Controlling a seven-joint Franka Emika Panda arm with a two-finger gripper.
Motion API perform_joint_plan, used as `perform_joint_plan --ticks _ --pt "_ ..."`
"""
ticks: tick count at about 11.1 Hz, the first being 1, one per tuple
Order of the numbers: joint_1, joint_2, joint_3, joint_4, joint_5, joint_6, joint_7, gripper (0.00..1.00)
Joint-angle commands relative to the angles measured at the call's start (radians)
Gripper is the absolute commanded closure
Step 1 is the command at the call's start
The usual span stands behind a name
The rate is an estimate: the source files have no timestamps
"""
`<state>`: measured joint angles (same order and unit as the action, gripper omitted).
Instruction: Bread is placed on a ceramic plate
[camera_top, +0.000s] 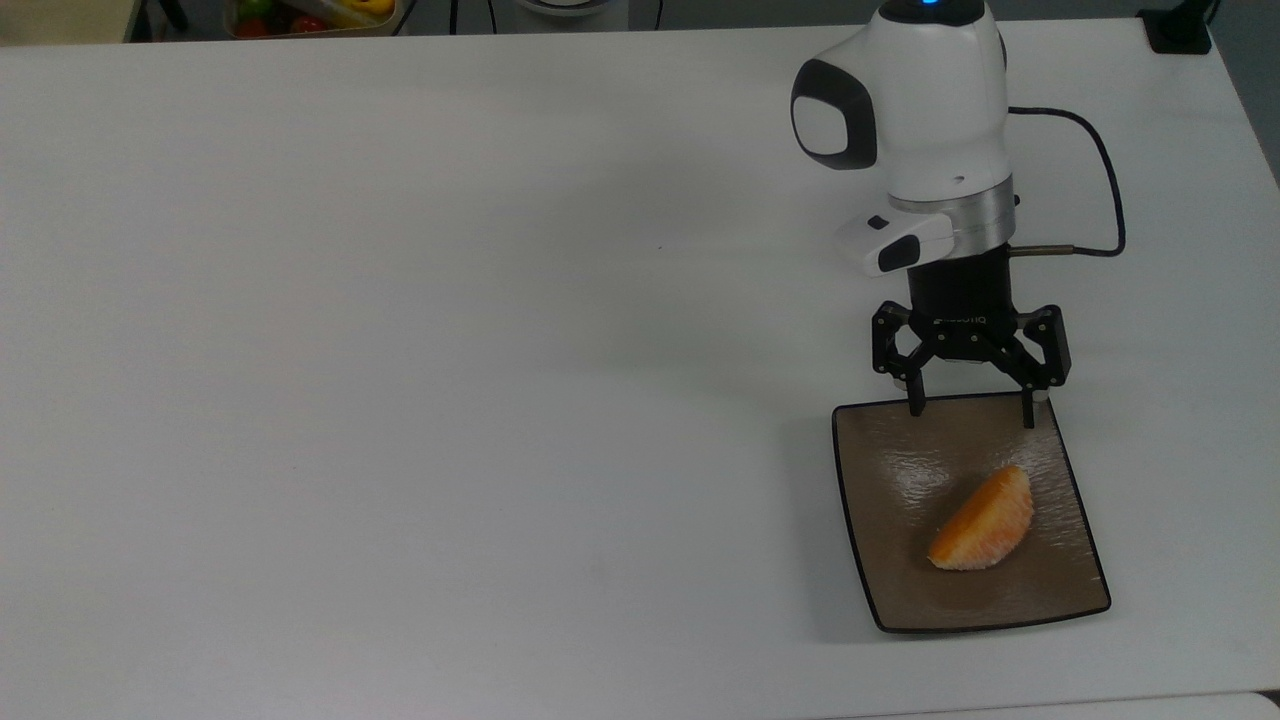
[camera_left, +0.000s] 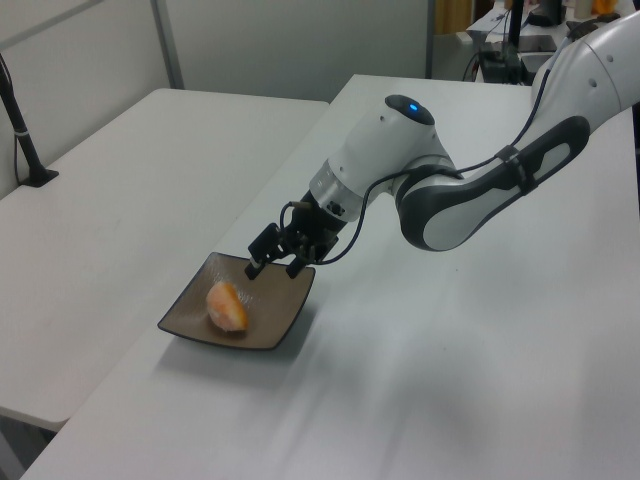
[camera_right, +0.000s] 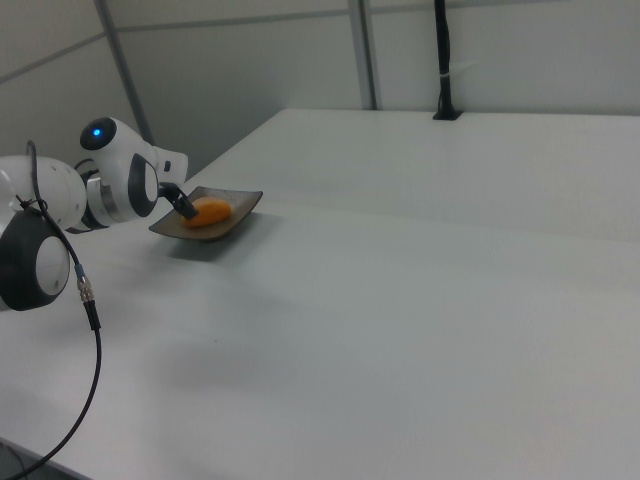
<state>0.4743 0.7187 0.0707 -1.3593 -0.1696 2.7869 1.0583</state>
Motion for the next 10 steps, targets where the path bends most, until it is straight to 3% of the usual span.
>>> perform_joint_plan --ticks 1,4,7,10 --pt "-0.003 -0.071 -0.011 -0.026 -0.015 -0.07 -0.076 0.0" --pt "-0.014 -0.177 0.0 -0.066 0.015 -0.341 -0.271 0.0" --pt "-0.023 -0.277 0.0 -0.11 0.102 -0.641 -0.604 0.0" --pt "-0.04 -0.364 -0.002 -0.173 0.099 -0.854 -0.777 0.0"
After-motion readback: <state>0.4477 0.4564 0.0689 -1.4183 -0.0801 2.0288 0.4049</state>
